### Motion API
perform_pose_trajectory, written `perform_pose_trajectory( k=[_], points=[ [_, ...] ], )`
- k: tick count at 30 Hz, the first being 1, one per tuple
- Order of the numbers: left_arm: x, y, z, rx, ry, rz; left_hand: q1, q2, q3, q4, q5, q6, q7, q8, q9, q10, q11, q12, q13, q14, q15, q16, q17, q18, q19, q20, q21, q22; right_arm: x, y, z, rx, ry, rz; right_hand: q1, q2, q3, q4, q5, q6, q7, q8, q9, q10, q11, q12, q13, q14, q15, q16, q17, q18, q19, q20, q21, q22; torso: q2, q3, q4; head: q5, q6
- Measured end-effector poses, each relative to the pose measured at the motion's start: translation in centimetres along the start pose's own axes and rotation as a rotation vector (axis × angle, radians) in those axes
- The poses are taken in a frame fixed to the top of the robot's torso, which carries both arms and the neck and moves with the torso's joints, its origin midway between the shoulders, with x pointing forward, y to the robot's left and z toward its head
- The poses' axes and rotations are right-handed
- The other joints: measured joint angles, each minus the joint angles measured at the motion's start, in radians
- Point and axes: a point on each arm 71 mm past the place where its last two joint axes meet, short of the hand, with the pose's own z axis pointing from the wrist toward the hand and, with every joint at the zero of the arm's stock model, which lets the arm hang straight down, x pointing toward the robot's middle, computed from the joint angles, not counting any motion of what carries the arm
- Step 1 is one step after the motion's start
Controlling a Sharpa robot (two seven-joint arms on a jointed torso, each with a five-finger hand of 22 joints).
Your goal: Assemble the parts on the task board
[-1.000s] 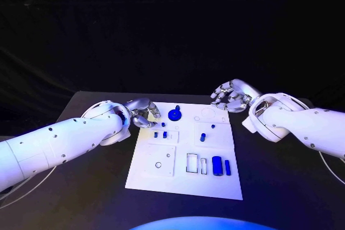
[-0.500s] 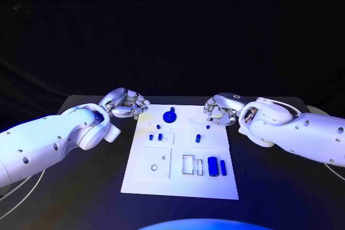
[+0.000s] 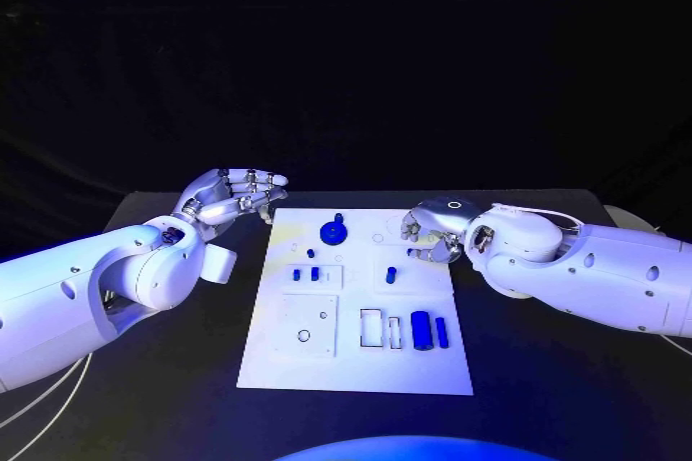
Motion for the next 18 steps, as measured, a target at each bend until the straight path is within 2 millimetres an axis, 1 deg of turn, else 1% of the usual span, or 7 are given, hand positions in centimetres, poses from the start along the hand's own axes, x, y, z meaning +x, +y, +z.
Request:
perform_pose_trajectory(
  k=[6, 7, 8, 10, 12, 13, 18],
  points=[
    [-0.2, -0.1, -0.2, 0.012, -0.016, -0.042, 0.000, 0.000, -0.003, -0.003, 0.000, 0.000, 0.000, 0.000, 0.000, 0.000, 0.000, 0.000, 0.001, 0.000, 0.000, 0.000, 0.000, 0.000, 0.000, 0.000, 0.000, 0.000, 0.6, 0.3, 0.4, -0.001, 0.017, -0.021, 0.000, 0.000, 0.014, -0.009, 0.004, 0.006, 0.006, -0.006, -0.001, 0.004, 0.004, -0.012, -0.014, 0.004, 0.004, 0.000, 0.000, 0.000, 0.004, 0.004, 0.000, 0.000, 0.000, 0.0013, 0.0012, 0.000, -0.002],
    [-0.2, -0.1, -0.2, 0.013, -0.017, -0.046, 0.003, 0.003, -0.003, -0.003, 0.000, 0.000, 0.000, 0.000, 0.000, 0.000, 0.000, 0.000, 0.001, 0.000, 0.000, 0.000, 0.000, 0.000, 0.000, 0.000, 0.000, 0.000, 0.7, 0.4, 0.4, -0.001, 0.019, -0.024, 0.010, 0.004, 0.026, -0.013, -0.007, 0.013, 0.005, -0.006, -0.001, 0.014, 0.005, -0.017, -0.019, 0.004, 0.004, 0.000, 0.000, 0.000, 0.004, 0.004, 0.000, 0.000, 0.000, 0.0012, 0.0012, 0.000, -0.002],
    [-0.2, -0.1, -0.2, 0.014, -0.019, -0.049, 0.004, 0.004, -0.003, -0.003, 0.000, 0.000, 0.000, 0.000, 0.000, 0.000, 0.000, 0.000, 0.001, 0.000, 0.000, 0.000, -0.001, 0.000, 0.000, 0.000, 0.000, 0.000, 0.8, 0.4, 0.5, 0.000, 0.021, -0.026, 0.018, 0.005, 0.034, -0.017, -0.013, 0.016, 0.002, -0.006, -0.001, 0.019, 0.001, -0.017, -0.023, 0.004, 0.004, 0.000, 0.000, 0.000, 0.004, 0.004, 0.005, 0.000, 0.000, 0.0013, 0.0012, 0.000, -0.002],
    [-0.3, -0.2, -0.2, 0.015, -0.023, -0.056, 0.004, 0.004, -0.003, -0.003, 0.000, 0.000, 0.000, 0.000, 0.000, 0.000, 0.000, 0.000, 0.001, 0.000, 0.000, 0.000, -0.001, 0.000, 0.000, 0.000, 0.000, 0.000, 1.0, 0.3, 0.5, 0.003, 0.026, -0.031, 0.021, 0.008, 0.047, -0.025, -0.015, 0.022, 0.005, -0.006, -0.001, 0.029, 0.000, -0.017, -0.028, 0.004, 0.004, 0.000, 0.002, 0.000, 0.008, 0.006, 0.009, 0.000, 0.000, 0.0019, 0.0012, 0.000, -0.004],
    [-0.4, -0.2, -0.3, 0.016, -0.027, -0.061, 0.004, 0.004, -0.003, -0.003, 0.000, 0.000, 0.000, 0.000, 0.000, 0.000, 0.000, 0.000, 0.001, 0.000, 0.000, 0.000, -0.001, 0.000, 0.000, 0.000, 0.000, 0.000, 1.1, 0.2, 0.6, 0.006, 0.032, -0.035, 0.021, 0.008, 0.059, -0.032, -0.015, 0.029, -0.001, -0.006, -0.001, 0.034, -0.002, -0.021, -0.033, 0.004, 0.004, 0.000, 0.004, 0.000, 0.011, 0.004, 0.017, 0.000, 0.000, 0.0019, 0.0012, 0.001, -0.005],
    [-0.5, -0.2, -0.3, 0.017, -0.029, -0.063, 0.004, 0.004, -0.003, -0.003, 0.000, 0.000, 0.000, 0.000, 0.000, 0.000, 0.000, 0.004, 0.002, 0.000, 0.000, 0.000, -0.001, 0.000, 0.000, 0.000, 0.000, 0.000, 1.2, 0.2, 0.6, 0.007, 0.034, -0.037, 0.026, 0.014, 0.067, -0.036, -0.015, 0.038, 0.001, -0.006, -0.001, 0.046, -0.002, -0.021, -0.035, 0.004, 0.004, 0.000, 0.005, 0.000, 0.011, 0.004, 0.022, 0.000, 0.000, 0.0019, 0.0012, 0.001, -0.005],
    [-0.7, -0.2, -0.4, 0.017, -0.035, -0.068, 0.004, 0.004, -0.001, -0.006, 0.000, 0.000, 0.000, 0.000, 0.000, 0.000, 0.000, 0.004, 0.002, 0.000, 0.000, 0.000, -0.002, 0.000, 0.000, 0.000, 0.000, 0.000, 1.4, 0.2, 0.6, 0.010, 0.041, -0.045, 0.026, 0.013, 0.089, -0.049, -0.015, 0.052, -0.005, -0.006, 0.001, 0.064, -0.008, -0.025, -0.043, 0.004, 0.004, 0.000, 0.007, 0.000, 0.011, 0.004, 0.036, 0.000, 0.000, 0.0025, 0.0007, 0.004, -0.006]
  ],
)
